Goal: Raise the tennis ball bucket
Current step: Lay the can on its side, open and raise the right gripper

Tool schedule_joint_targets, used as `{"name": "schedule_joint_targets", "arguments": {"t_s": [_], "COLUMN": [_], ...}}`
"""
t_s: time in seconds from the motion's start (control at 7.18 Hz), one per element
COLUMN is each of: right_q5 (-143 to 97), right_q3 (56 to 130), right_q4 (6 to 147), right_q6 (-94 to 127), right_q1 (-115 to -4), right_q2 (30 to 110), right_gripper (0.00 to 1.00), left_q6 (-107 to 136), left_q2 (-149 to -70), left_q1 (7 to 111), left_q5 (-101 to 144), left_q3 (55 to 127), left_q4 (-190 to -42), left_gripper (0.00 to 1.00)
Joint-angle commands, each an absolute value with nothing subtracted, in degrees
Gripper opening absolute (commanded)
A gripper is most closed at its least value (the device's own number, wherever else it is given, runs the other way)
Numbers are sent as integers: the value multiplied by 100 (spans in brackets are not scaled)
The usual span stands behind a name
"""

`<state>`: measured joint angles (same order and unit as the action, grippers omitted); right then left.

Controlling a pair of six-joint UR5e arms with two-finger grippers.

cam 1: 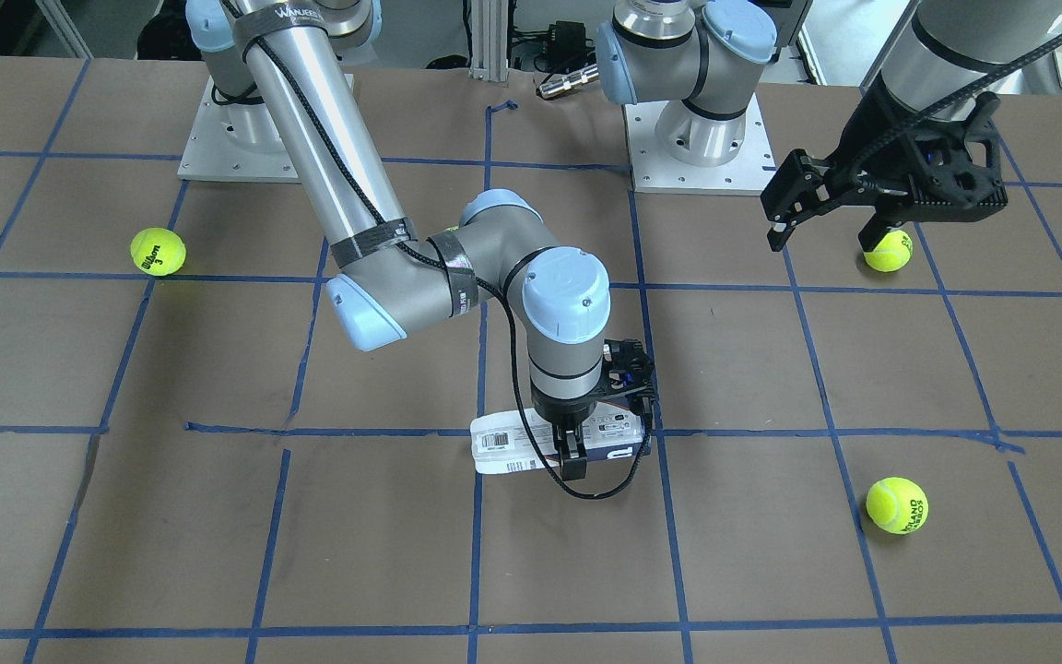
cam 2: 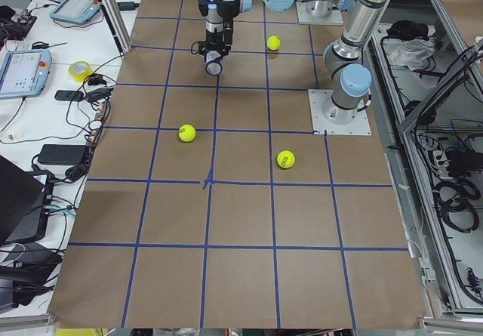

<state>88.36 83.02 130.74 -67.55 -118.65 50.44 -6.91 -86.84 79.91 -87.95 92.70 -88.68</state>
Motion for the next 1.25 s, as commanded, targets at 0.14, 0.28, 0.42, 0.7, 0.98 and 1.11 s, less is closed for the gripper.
{"name": "schedule_joint_targets", "arguments": {"t_s": [0.14, 0.28, 0.42, 0.7, 0.98, 1.11], "right_q5": [8851, 8842, 8859, 8851, 8511, 8430], "right_q3": [8341, 8341, 8341, 8253, 8262, 8288], "right_q4": [13069, 13069, 13061, 12799, 12413, 12245], "right_q6": [-6741, -6733, -6706, -6207, -5891, -5680], "right_q1": [-11865, -11865, -11865, -11769, -11428, -11287], "right_q2": [5027, 5045, 5088, 5447, 5948, 6263], "right_gripper": [100, 100, 100, 100, 100, 100], "left_q6": [-712, -712, -712, -712, -712, -712], "left_q2": [-8675, -8684, -8684, -8684, -8684, -8675], "left_q1": [7989, 7981, 7980, 7989, 8007, 8016], "left_q5": [-8780, -8772, -8763, -8754, -8754, -8745], "left_q3": [9281, 9273, 9272, 9281, 9281, 9290], "left_q4": [-8868, -8859, -8859, -8859, -8859, -8859], "left_gripper": [100, 100, 100, 100, 100, 100]}}
